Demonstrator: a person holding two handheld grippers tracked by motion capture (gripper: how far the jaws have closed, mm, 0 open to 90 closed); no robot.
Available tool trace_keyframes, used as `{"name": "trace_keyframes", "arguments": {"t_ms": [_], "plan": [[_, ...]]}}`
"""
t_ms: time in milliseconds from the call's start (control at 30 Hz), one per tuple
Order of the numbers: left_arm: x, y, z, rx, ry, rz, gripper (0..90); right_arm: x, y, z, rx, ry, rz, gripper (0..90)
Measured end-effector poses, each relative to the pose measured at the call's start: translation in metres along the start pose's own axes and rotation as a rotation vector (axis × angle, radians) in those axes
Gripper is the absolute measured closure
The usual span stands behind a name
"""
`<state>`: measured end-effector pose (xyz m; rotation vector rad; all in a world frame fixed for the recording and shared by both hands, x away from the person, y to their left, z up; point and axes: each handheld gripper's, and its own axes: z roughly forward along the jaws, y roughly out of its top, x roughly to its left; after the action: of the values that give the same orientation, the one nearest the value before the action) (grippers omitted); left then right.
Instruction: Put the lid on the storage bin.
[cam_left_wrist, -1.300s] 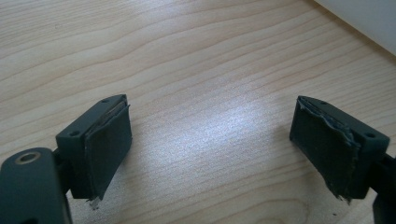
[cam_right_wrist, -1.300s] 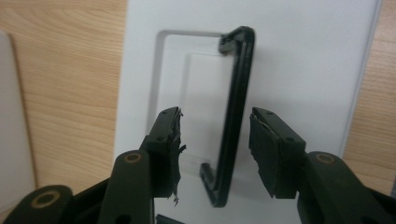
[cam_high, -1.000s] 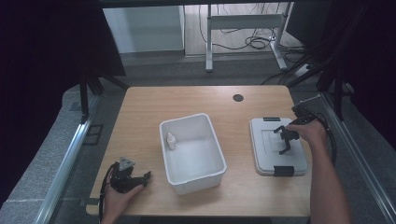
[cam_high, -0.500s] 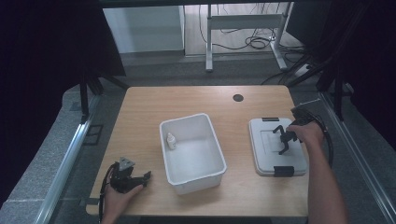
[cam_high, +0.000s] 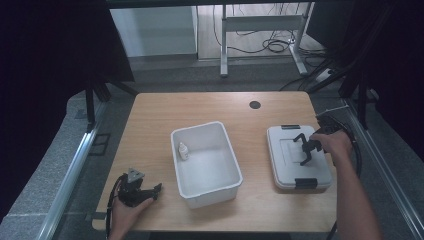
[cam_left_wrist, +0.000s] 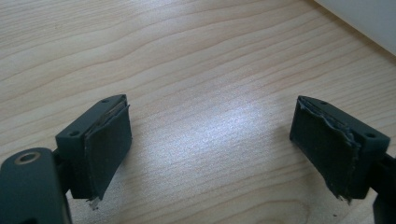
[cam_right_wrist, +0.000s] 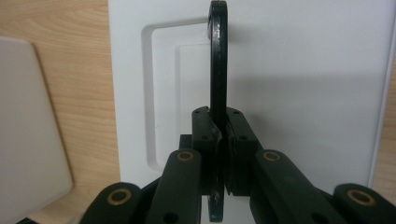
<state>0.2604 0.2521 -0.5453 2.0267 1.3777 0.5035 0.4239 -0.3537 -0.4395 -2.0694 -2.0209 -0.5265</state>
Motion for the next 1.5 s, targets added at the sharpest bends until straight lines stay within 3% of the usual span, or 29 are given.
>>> {"name": "trace_keyframes", "arguments": {"t_ms": [733, 1500], "plan": [[0.000, 0.000, 0.000, 0.000, 0.001, 0.000, 12.7, 0.009, -0.035, -0.046, -0.072, 0.124, -0.053, 84.6], [0.000, 0.000, 0.000, 0.000, 0.002, -0.001, 12.8, 0.032, -0.046, -0.073, -0.113, 0.194, -0.110, 84.5]]}}
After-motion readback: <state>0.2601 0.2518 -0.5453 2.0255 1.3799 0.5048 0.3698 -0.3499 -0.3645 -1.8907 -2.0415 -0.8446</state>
